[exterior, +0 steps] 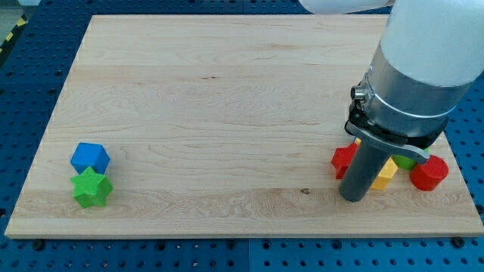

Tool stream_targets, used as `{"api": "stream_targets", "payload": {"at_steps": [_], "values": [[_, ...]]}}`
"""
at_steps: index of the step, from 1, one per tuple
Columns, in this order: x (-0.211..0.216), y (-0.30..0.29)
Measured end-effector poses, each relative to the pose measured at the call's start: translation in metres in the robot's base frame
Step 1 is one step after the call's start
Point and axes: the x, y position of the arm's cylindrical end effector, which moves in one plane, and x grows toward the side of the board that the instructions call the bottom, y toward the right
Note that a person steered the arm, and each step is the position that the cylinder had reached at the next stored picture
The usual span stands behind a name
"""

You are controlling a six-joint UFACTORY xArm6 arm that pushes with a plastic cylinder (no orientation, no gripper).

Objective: Push the yellow hexagon into the green circle

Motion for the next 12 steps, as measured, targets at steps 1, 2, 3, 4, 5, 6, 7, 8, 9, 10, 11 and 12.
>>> {"api": "stream_targets", "payload": {"at_steps": [1,2,3,4,5,6,7,8,9,10,11,12], "values": [[0.0,0.0],[0.0,0.007],[-0.006,0.015],[-0.006,0.025],[-0.006,0.034],[-0.008,0.043],[-0.011,0.044],[-0.021,0.044],[-0.023,0.044],[-0.026,0.044],[-0.035,0.044],[-0.037,0.044]]}}
